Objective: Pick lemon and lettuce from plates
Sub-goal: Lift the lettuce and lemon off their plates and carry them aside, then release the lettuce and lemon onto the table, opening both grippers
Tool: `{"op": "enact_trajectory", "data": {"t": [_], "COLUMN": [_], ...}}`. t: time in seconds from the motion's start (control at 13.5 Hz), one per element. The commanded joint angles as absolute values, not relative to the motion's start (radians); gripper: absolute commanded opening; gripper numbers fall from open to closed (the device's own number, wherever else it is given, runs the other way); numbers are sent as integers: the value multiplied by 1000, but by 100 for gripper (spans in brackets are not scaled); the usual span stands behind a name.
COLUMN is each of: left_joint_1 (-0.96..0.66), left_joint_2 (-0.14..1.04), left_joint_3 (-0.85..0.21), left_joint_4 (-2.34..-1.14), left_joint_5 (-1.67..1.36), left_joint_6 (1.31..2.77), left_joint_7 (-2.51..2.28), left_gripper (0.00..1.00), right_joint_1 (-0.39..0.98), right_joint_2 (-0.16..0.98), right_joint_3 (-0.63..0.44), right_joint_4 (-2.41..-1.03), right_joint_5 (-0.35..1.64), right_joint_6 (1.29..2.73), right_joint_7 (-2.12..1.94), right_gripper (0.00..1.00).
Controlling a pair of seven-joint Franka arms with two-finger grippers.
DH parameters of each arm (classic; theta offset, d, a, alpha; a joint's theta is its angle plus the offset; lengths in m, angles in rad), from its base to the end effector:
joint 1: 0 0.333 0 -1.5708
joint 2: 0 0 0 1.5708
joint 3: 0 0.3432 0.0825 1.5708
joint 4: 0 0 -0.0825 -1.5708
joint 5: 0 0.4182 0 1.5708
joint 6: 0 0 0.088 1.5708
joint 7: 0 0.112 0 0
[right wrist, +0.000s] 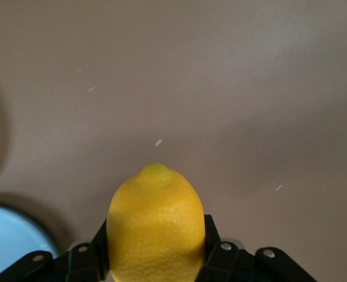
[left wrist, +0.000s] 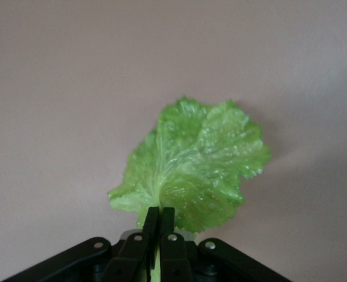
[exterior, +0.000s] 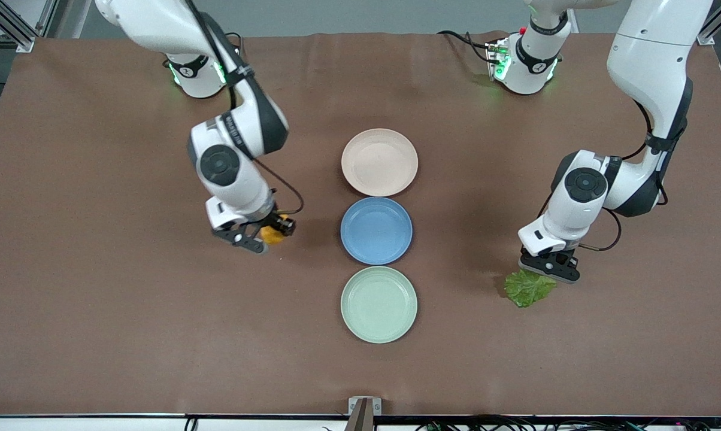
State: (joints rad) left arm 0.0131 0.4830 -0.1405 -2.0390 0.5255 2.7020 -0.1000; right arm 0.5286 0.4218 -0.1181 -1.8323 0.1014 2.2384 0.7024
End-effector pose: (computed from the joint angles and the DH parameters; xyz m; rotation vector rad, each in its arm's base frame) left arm 0.6394 -0.0956 0.2131 -2.8672 0.6734 -0.3154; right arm 0.6187 0.2789 0.3007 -3.0749 0.5361 0.0410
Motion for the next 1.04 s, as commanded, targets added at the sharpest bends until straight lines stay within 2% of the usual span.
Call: {"op": "enact_trajectory", "data": {"t": [0.0, 0.07, 0.22, 0.52, 0.74, 0.96], "left_joint_1": [14, 15, 14, 14, 14, 14], "left_joint_2": [442, 436, 369, 215, 152, 146], "left_joint_3": [-150, -152, -155, -228, -245, -244], "left_joint_4": [-2094, -2101, -2100, -2050, -1930, -1759], "left_joint_5": [545, 546, 545, 421, 301, 226], "left_joint_6": [2709, 2707, 2666, 2380, 2115, 1858], "left_joint_7": [-120, -124, -127, -127, -114, -110], "left_gripper": [57, 97, 100, 100, 100, 100], "right_joint_1": [421, 394, 342, 244, 207, 181], "right_joint_2": [400, 403, 410, 462, 508, 551], "right_joint_3": [-94, -94, -94, -94, -94, -94], "right_joint_4": [-1871, -1871, -1871, -1870, -1868, -1861], "right_joint_5": [98, 98, 98, 98, 100, 100], "right_joint_6": [2233, 2233, 2235, 2293, 2351, 2367], "right_joint_7": [513, 456, 343, 166, 95, 60], "right_gripper": [0, 0, 0, 0, 0, 1]}}
